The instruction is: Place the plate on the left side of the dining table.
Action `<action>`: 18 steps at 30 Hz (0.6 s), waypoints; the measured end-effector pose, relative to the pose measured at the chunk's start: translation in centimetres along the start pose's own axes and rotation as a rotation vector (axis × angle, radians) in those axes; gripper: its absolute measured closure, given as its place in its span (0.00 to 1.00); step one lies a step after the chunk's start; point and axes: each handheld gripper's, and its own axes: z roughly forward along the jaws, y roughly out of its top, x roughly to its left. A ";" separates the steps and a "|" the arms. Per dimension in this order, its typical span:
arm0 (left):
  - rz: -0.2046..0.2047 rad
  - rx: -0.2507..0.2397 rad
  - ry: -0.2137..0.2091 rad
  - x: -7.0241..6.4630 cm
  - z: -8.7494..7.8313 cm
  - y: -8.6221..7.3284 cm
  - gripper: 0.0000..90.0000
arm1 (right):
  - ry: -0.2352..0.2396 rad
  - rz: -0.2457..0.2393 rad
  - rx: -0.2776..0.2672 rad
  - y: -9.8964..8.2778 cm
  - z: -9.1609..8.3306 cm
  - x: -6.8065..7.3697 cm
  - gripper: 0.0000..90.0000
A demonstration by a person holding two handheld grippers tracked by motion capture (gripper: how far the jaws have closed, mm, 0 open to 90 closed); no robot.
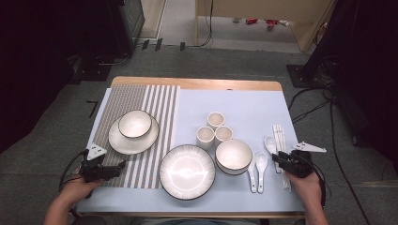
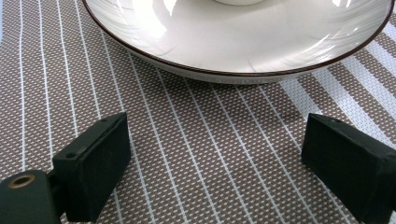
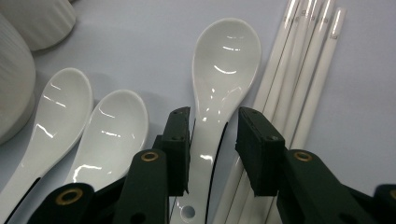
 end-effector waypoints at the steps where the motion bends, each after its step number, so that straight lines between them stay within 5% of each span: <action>1: 0.000 0.000 0.000 0.0 0.0 0.0 0.09 | 0.001 0.001 0.001 0.0 0.0 0.0 0.73; 18: 0.000 0.000 0.000 0.0 0.0 0.0 0.09 | 0.012 0.003 0.030 0.2 0.8 0.4 0.78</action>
